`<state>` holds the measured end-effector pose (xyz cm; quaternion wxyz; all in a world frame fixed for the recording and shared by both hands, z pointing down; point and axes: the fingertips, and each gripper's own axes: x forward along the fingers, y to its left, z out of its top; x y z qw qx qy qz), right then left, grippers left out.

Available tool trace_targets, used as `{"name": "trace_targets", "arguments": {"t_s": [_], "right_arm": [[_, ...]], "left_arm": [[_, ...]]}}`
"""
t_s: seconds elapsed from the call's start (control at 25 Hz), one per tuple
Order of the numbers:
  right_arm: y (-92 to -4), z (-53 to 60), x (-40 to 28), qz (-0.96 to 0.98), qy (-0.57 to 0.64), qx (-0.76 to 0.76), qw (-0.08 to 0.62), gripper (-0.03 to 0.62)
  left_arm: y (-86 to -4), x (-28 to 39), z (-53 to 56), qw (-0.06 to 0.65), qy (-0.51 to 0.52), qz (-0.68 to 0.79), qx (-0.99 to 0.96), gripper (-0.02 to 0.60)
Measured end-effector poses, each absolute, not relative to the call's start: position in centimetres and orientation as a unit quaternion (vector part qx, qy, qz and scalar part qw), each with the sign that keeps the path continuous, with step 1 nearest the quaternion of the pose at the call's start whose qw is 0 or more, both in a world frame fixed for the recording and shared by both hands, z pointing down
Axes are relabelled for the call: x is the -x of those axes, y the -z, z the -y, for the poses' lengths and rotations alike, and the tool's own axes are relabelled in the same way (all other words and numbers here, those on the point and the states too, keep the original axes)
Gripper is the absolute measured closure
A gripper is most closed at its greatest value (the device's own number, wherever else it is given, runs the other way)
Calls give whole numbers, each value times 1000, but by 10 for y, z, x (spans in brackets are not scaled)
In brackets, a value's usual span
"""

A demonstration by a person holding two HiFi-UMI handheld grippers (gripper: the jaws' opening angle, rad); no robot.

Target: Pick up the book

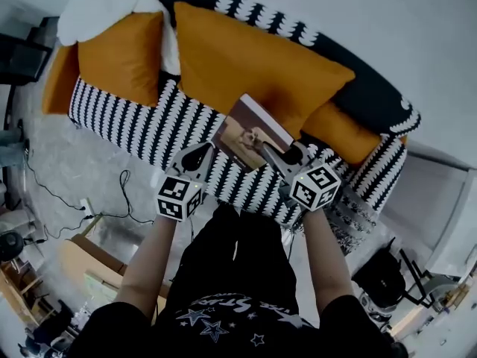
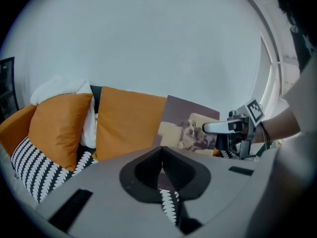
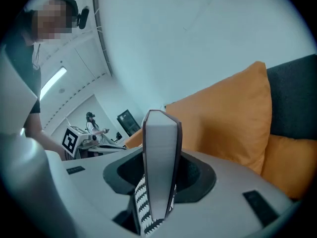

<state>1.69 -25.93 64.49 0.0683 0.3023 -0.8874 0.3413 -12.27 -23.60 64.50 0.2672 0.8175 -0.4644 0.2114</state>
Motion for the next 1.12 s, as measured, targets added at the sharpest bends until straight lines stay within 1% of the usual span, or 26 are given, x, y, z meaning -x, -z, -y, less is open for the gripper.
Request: {"name": "trace_targets", "arguments": {"t_s": [0.48,0.6,0.8,0.96,1.12], "right_arm": [[-560,222,-15,882,-315,-348,37,439],[-538,214,-12,883,-303,-356,34,439],[-498,203,-9,884,-276,-378,10,439],[-476,195,-7,883,-261,-390,10,439],[-453,186,-6,885,-238,-401,7,439]], "left_arm": [[-570,142,231,227,-175,459,-841,574],[-553,149,225,226,-162,461,-843,574],[-529,164,204,222,-144,461,-847,574],[-515,177,190,224,-127,474,-842,574],[-501,179,177,209,-119,467,-851,574]]}}
